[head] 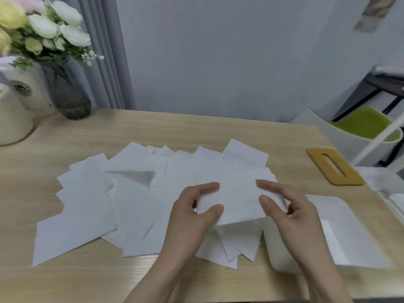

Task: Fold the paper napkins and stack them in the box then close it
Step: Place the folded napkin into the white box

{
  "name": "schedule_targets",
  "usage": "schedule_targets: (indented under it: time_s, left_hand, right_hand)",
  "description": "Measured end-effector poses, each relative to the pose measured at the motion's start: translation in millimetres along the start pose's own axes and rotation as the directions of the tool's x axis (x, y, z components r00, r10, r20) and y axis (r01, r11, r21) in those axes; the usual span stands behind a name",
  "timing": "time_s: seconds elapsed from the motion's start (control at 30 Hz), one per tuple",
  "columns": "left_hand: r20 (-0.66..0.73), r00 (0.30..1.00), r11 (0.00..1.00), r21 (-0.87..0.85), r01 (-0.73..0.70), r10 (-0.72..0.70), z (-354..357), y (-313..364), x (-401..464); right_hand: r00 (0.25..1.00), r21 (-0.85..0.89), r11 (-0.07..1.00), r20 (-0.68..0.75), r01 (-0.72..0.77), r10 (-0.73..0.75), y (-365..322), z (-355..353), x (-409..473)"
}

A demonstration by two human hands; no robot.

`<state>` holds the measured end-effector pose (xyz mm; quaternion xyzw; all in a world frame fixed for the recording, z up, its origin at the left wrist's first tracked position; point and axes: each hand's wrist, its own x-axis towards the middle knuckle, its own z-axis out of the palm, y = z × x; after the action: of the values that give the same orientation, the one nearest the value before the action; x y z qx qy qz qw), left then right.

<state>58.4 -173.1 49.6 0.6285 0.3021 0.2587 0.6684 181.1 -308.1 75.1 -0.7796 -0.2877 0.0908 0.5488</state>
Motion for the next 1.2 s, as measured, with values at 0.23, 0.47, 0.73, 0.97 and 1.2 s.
schedule_targets:
  time_s: [0.23, 0.47, 0.73, 0.97, 1.2]
  left_hand:
    - [0.117, 0.993, 0.999, 0.014, 0.029, -0.03, 73, -6, -12]
    - [0.124, 0.985, 0.967, 0.212, -0.14, 0.116, 129, -16, -19]
    - [0.261, 0.891, 0.635, 0.628, -0.45, 0.373, 148, -33, -17]
    - [0.394, 0.856, 0.323, 0.805, -0.497, 0.334, 147, -22, -13]
    - [0.493, 0.853, 0.085, 0.855, -0.512, 0.174, 151, -23, -2]
  right_hand:
    - [0.989, -0.162, 0.984, -0.138, -0.076, 0.054, 19, -65, -12]
    - [0.968, -0.308, 0.942, -0.244, -0.135, 0.059, 37, -115, -23]
    - [0.962, -0.493, 0.847, -0.265, -0.199, 0.072, 70, -131, -25]
    - [0.966, -0.668, 0.704, -0.233, -0.24, 0.109, 89, -122, -20]
    - [0.977, -0.749, 0.631, -0.198, -0.202, 0.078, 93, -122, -14]
